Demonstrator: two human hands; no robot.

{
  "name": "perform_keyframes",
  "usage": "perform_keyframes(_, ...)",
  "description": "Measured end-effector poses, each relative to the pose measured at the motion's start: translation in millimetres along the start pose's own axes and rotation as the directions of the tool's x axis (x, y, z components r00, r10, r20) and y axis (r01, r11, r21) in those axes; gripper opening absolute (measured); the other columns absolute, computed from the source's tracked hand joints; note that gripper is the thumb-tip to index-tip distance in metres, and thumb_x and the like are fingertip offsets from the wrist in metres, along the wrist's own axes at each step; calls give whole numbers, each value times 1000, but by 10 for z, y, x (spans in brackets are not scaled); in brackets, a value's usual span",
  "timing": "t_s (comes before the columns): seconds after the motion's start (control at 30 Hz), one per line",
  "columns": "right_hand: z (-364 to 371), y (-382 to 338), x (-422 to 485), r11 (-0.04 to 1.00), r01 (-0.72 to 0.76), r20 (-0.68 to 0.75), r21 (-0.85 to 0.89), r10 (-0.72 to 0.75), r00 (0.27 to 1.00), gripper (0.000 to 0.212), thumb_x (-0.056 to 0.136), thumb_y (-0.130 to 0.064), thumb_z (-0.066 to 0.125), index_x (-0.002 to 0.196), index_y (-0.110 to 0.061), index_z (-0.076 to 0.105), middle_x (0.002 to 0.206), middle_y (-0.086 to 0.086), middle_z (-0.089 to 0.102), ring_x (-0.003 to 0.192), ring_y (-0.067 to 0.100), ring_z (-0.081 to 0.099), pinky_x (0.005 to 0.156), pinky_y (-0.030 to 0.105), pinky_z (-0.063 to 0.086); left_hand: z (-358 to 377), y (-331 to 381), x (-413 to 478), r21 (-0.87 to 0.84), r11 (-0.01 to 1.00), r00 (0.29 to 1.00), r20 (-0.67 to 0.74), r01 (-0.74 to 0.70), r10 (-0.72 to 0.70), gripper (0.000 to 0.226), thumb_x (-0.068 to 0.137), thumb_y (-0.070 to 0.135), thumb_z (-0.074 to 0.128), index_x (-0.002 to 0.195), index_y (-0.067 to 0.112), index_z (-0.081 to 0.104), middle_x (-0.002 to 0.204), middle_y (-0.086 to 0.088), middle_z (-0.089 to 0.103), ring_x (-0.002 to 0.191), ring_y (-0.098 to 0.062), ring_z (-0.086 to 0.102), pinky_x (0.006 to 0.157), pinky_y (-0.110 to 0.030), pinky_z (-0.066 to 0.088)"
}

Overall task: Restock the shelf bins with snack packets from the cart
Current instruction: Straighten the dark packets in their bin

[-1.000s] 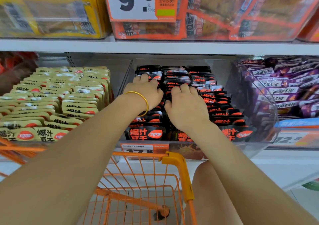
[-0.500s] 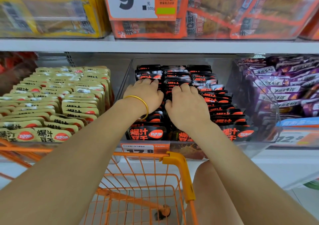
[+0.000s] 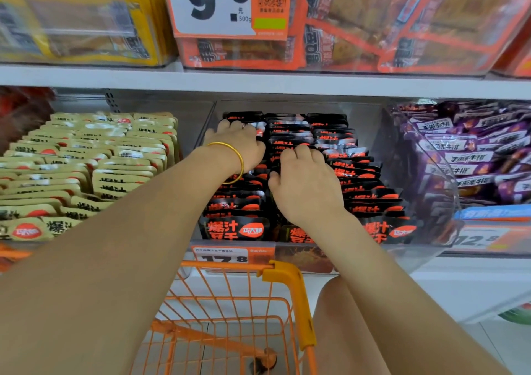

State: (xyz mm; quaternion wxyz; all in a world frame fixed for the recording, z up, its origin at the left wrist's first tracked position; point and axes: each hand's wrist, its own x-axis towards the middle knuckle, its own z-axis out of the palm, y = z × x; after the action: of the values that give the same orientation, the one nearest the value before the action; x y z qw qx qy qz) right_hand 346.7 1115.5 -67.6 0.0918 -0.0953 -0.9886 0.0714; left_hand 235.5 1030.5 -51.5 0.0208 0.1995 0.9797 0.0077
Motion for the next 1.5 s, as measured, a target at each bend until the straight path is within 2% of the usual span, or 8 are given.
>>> perform_keyframes(0.2,-3,-5,-8,1000,3,-6,-3,-3,1000,40,97,-34,37,126,-6,44,129,12,44,122,30,39,98,38,38,-64,-1,-67,12,999,999,1,49,-49,49,96,34,29,133,3,39,140,-17,34,129,-32,30,102,-44,31)
perform_keyframes(0.6,-1,3,-3,1000,-3,4,1,3,1000,40,97,-33,37,126,-6,44,130,12,44,122,30,39,98,38,37,49,53,-109,0,995,995,12,101,-101,48,97,34,26,132,3,38,138,-16,33,130,-32,23,102,-42,30)
perform_keyframes(0.7,-1,3,-3,1000,-6,11,-3,6,1000,40,97,-34,37,126,-6,44,130,12,43,122,30,38,98,39,37,72,-9,-42,-26,997,995,68,80,-78,55,98,35,23,142,2,27,150,-19,21,140,-33,12,114,-45,20)
perform_keyframes(0.83,4,0,-1,1000,-12,15,-11,12,1000,40,97,-34,36,125,-6,44,131,13,44,123,30,38,98,39,37,156,-67,-136,-86,996,999,24,-41,43,58,99,36,19,149,7,7,157,-11,-1,145,-24,-3,118,-41,5)
perform_keyframes(1.0,15,2,13,1000,-21,34,-11,21,999,43,98,-34,36,128,-6,47,136,12,44,127,29,37,100,38,36,170,-107,-171,-80,994,993,89,-72,80,58,99,38,17,150,16,1,158,-6,-5,145,-18,-4,118,-38,3)
perform_keyframes(1.27,23,17,20,1000,-7,88,-25,9,996,54,100,-34,32,145,-4,28,153,15,24,141,30,21,111,40,26,121,-82,-218,-64,995,985,150,-81,90,57,99,39,16,150,21,-2,157,-5,-9,145,-18,-7,118,-38,0)
perform_keyframes(1.4,-11,76,76,999,3,133,50,-10,991,51,100,-24,37,146,-5,26,154,14,22,142,30,18,113,40,24,79,-37,-331,-81,992,994,26,-101,104,56,99,36,16,150,15,1,157,-7,-6,145,-18,-5,118,-36,0)
perform_keyframes(1.5,-1,121,104,998,10,161,61,-20,987,55,101,-26,35,149,-5,18,156,15,13,145,29,8,118,40,17,114,9,-469,-85,985,986,61,-150,155,56,100,35,15,150,14,1,157,-6,-7,145,-18,-6,118,-35,-1)
